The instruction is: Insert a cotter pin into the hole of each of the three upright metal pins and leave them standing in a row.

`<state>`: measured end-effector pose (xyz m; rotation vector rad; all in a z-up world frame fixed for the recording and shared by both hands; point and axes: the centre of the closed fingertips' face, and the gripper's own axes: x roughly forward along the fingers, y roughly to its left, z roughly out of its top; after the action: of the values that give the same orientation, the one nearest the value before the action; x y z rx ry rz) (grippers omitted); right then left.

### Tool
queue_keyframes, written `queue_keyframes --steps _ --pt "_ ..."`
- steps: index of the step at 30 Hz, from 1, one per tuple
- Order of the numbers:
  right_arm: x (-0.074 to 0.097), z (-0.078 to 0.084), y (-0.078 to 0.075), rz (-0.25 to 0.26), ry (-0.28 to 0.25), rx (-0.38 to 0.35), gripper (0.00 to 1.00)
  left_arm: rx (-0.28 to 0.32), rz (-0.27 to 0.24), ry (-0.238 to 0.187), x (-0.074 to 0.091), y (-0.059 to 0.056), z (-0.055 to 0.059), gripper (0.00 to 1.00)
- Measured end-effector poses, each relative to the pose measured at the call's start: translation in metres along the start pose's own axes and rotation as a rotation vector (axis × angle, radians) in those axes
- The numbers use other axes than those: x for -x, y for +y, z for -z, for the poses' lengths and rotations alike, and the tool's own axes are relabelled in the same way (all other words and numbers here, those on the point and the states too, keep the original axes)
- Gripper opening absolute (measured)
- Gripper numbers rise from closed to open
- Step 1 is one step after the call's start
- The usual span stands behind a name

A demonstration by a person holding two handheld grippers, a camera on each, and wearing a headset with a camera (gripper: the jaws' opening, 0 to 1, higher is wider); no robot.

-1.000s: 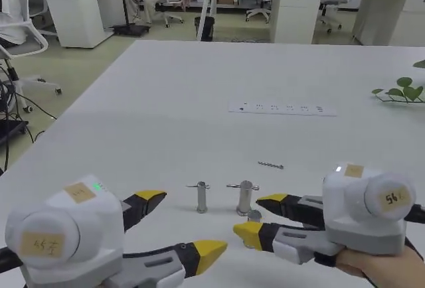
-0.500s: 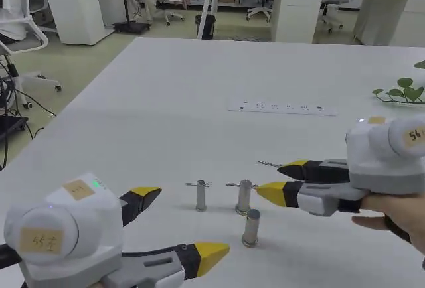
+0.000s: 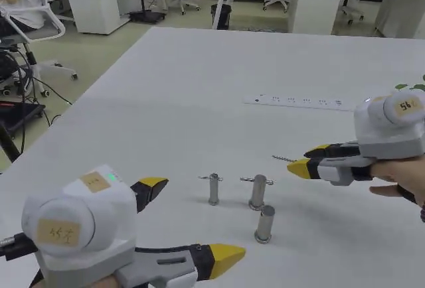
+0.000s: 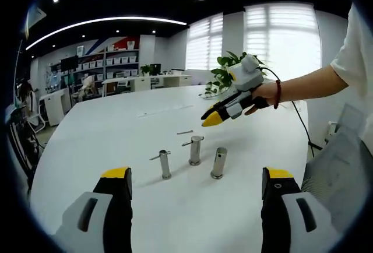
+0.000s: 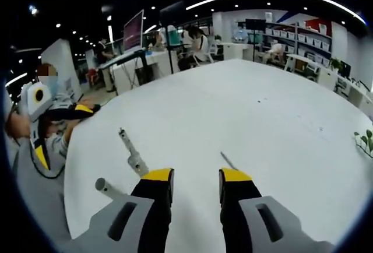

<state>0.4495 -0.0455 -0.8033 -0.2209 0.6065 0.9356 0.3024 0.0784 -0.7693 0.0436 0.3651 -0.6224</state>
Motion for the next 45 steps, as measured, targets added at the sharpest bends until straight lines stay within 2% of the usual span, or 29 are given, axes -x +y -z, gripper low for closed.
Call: queue_keyframes --steps 6,10,20,28,33,45 --pt "-0.018 0.011 -0.023 0.030 0.071 0.006 0.28 0.001 -0.001 0.008 0.000 0.001 0.002 0.97" --pt "-0.026 0.013 -0.032 0.036 0.089 0.014 0.24 0.004 0.002 0.009 -0.001 0.000 0.003 0.99" --pt "-0.046 0.018 -0.048 0.034 0.143 0.020 0.22 0.015 -0.004 0.010 0.000 0.003 0.005 0.99" --pt "-0.055 0.026 -0.053 0.020 0.186 0.042 0.17 0.020 -0.007 0.012 0.000 0.005 0.005 0.95" --pt "-0.056 0.026 -0.055 0.022 0.184 0.044 0.15 0.019 -0.008 0.015 0.000 0.005 0.006 0.94" --pt "-0.055 0.029 -0.050 0.011 0.273 0.178 0.12 0.017 -0.004 0.026 -0.001 0.003 0.008 0.91"
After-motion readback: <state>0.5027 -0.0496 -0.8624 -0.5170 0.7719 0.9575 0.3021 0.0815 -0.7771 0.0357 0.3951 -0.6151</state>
